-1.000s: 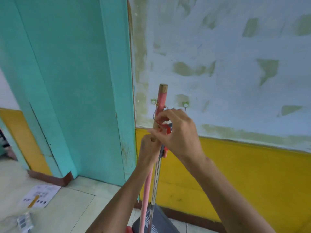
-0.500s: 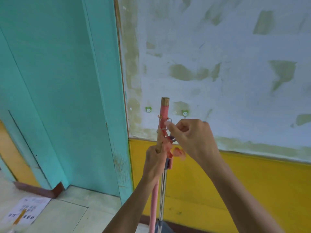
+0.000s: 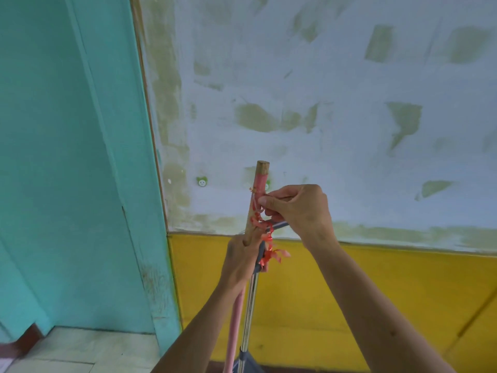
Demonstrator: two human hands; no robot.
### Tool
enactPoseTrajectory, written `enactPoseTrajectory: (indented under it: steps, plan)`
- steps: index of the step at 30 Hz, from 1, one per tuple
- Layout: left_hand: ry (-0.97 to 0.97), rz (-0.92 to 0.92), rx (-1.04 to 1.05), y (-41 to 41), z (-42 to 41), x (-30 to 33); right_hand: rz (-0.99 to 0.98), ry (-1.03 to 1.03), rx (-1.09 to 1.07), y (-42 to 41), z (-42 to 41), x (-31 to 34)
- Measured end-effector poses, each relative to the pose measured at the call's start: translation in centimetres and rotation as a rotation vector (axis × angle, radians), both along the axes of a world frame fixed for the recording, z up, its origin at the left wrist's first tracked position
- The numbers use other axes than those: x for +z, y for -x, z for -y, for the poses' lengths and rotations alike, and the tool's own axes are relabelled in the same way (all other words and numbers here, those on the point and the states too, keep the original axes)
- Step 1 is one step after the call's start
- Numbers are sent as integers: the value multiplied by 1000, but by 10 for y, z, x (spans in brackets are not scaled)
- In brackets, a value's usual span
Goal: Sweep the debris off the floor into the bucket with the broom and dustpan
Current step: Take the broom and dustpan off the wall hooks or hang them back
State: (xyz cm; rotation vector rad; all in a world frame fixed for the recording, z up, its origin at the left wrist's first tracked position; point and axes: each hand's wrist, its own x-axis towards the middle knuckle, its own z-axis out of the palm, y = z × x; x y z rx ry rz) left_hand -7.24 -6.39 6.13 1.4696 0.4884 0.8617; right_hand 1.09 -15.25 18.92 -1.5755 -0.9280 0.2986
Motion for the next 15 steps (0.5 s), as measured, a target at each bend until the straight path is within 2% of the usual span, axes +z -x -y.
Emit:
enactPoseTrajectory:
  steps: [2, 6, 8, 11, 15]
  plan:
    - [17, -8, -15, -8, -5, -3, -93, 25, 53, -16, 0, 1]
    - [-20, -30, -91, -18, -15, -6, -634, 8, 395, -40, 2, 10]
    - [-77, -52, -106, -24, -16, -9, -794, -32, 484, -49, 2, 20]
    - [-109, -94, -104, -30, -22, -12, -822, -82, 541, -63, -3, 44]
    - [-177, -278, -257, -24, -32, -10, -667, 5, 576, -69, -19, 65]
